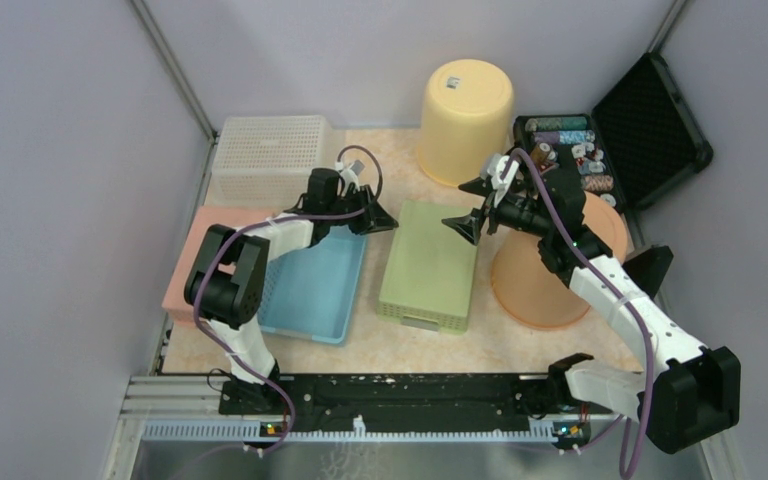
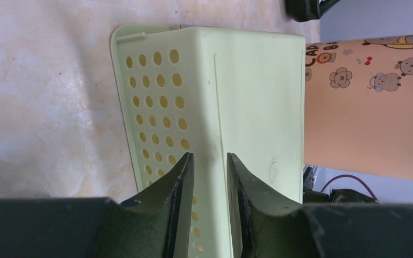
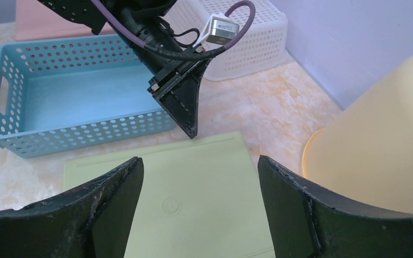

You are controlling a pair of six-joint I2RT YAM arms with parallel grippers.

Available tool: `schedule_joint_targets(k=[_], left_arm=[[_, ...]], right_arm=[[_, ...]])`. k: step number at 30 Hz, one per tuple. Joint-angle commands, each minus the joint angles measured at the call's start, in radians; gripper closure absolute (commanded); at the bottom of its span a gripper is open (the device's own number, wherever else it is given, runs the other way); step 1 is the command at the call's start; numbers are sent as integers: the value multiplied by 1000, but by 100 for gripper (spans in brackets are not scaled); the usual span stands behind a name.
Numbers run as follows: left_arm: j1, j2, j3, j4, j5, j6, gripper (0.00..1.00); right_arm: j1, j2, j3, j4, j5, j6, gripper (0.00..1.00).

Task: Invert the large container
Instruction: Turn the container upside down at the center of the board, then pick up the container from the center of the board.

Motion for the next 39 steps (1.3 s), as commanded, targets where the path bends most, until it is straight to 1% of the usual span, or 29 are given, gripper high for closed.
schedule_joint_targets(k=[1,3,5,10,11,12,13,14,15,20,23,27,33,39], left_arm=[[-3,-58,80,-31,-3,43,64],[-2,-65,105,-47,-3,43,64],[-3,-75,129,-62,24,74,60],[-2,-108,188,-134,27,157,50],[-3,-116,203,-158,21,186,42],[-2,-123,220,-182,13,220,32],[-2,-131,238,-225,5,259,15],[-3,-140,255,-262,-7,301,3],[-2,-149,272,-296,-29,342,2],[-6,-211,312,-456,-136,557,1],[-13,-268,278,-511,-230,691,1],[-35,-340,200,-556,-314,868,1],[-73,-414,95,-607,-402,966,1],[-130,-398,60,-669,-549,1017,1]], right_arm=[[-5,-19,-9,48,-25,-17,22],[-5,-20,-10,48,-25,-20,22],[-5,-19,-11,50,-26,-21,22],[-5,-21,-12,50,-26,-20,22],[-5,-21,-12,50,-26,-21,22],[-5,-23,-12,51,-26,-20,22],[-5,-23,-13,50,-26,-21,22],[-5,-23,-13,51,-27,-20,22],[-5,-23,-13,51,-28,-19,22],[-6,-27,-13,53,-30,-17,22],[-5,-25,-13,56,-31,-14,22],[-5,-25,-12,56,-32,-13,21],[-5,-25,-10,58,-34,-7,21],[-5,-38,-15,57,-31,-11,21]])
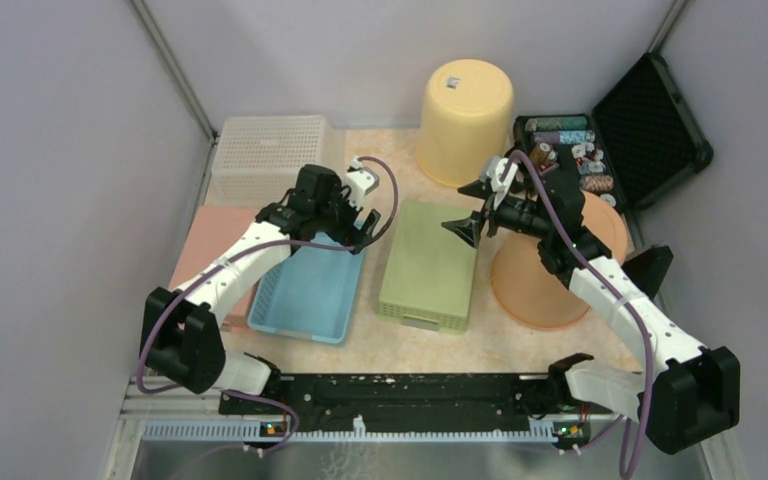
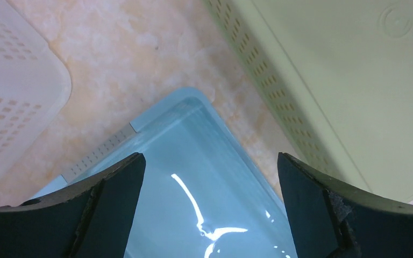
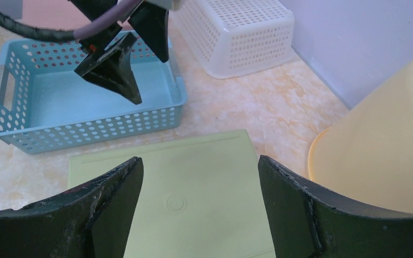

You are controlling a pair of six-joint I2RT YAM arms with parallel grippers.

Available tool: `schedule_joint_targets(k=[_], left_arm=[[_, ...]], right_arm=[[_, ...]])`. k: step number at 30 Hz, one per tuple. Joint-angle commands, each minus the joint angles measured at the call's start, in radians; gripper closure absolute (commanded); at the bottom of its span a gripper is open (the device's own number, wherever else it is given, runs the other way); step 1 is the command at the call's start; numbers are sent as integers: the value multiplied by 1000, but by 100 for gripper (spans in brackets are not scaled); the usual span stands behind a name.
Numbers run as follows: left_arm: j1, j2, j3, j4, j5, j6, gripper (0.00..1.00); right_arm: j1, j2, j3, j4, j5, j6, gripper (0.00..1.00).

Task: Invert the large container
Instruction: Pick up the container from the center of the board.

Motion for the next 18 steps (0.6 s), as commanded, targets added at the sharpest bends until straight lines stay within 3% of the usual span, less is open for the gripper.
schedule_joint_targets(k=[1,11,18], left_arm=[[-33,-5,-13,-52,-133,75,1],[-48,87,24,-110,-62,46,2],[-51,145,47,-137,-53,31,10]], right_arm=[[-5,-36,-2,59,-16,-12,21],[-4,-43,-6,57,-15,-20,21],[-4,-43,-6,56,-15,-26,21]])
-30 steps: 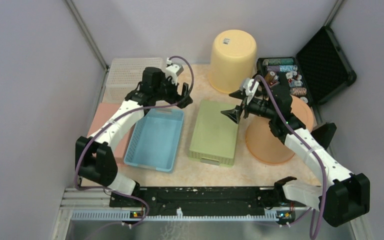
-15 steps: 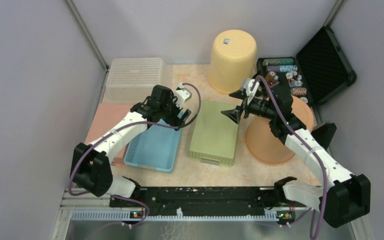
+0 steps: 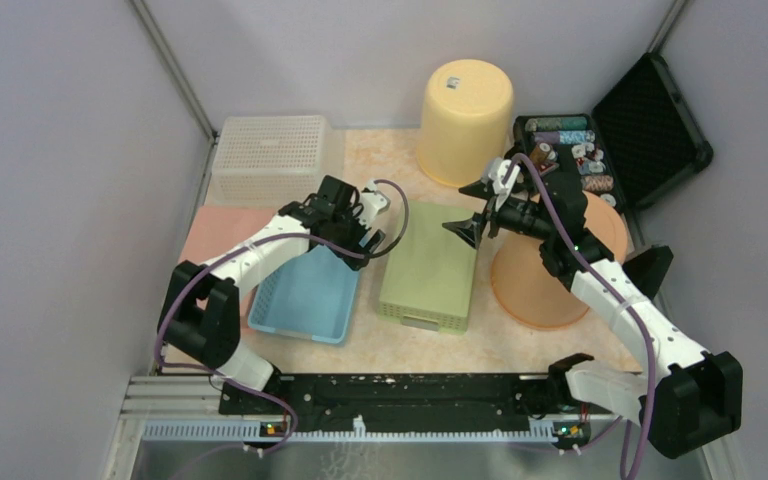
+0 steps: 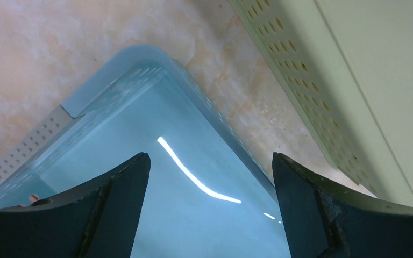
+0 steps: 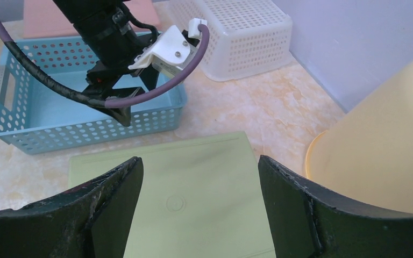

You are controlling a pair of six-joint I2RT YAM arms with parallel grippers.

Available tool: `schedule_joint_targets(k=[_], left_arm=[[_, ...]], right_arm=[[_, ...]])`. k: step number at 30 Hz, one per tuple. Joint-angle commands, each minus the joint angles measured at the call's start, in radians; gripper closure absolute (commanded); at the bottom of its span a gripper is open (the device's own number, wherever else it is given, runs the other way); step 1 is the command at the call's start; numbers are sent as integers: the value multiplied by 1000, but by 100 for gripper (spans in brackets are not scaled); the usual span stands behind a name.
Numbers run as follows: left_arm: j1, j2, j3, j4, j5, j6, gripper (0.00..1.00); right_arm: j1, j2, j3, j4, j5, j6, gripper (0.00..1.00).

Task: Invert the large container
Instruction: Pick up the container from the center of the board.

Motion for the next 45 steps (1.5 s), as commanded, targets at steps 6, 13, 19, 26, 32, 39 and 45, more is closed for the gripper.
schedule_joint_targets(k=[6,13,19,26,32,39,45], left_arm=[[-6,59,64,-38,69,-13,29],[-6,108,111,-96,124,-21,39],[-6,160,161,-163,188,-37,53],[-5,172,195,-194,198,-47,60],[-5,157,202,-203,206,-48,63],[-6,142,237,-243,234,-48,66],[-6,120,259,-269,258,-43,68]], right_arm=[[-5,-23,1,53,-15,-26,21],[-5,-23,1,53,-13,-25,21],[-6,-26,-1,51,-12,-30,21],[-5,-34,-5,52,-12,-37,21],[-5,-35,-6,53,-16,-34,21],[-5,-37,-5,54,-17,-32,20],[-5,-40,-7,55,-18,-31,20]])
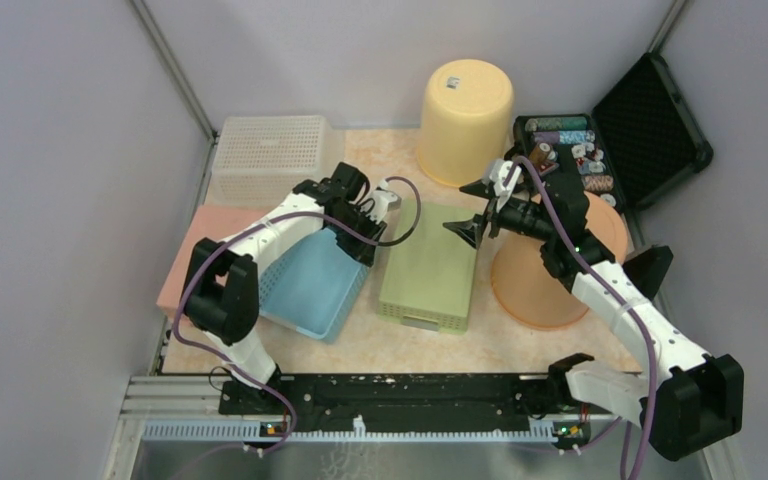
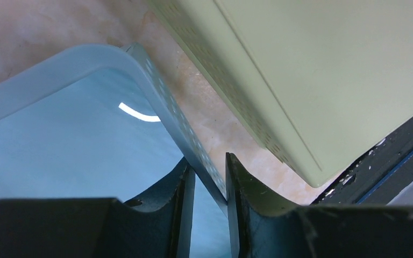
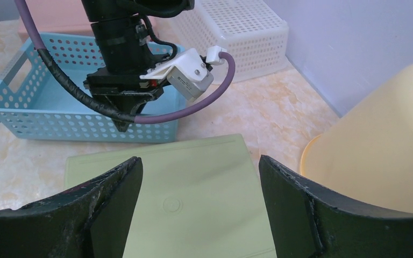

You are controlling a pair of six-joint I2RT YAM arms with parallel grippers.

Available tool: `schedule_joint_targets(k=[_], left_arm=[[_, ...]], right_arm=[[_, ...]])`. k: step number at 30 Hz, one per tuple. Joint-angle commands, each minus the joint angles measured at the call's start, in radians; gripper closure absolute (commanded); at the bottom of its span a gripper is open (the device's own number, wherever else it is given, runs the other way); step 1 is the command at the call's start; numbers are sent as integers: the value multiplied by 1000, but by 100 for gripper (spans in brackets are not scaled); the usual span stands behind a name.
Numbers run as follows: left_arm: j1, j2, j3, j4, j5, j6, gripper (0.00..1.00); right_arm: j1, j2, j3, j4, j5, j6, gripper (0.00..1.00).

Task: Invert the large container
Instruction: Pick up the container from the center of the board.

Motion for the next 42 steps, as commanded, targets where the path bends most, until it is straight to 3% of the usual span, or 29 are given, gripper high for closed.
schedule_joint_targets(k=[1,15,26,29,36,42], left_arm=[[-2,-59,49,-25,42,13,68],[-2,-117,143,-65,4,0,81],[2,-202,226,-41,-113,-35,95],[7,-224,255,-35,-120,-42,100],[13,-300,335,15,-164,-56,100],[16,-381,396,74,-248,-36,100]], right_arm=[[-5,-28,-2,47,-18,-15,20],[-5,-30,-5,49,-20,-14,20],[-6,-10,17,21,-19,-34,20],[-5,1,43,-27,-16,-58,20],[0,19,90,-231,26,-169,20],[124,0,58,-387,207,-381,20]])
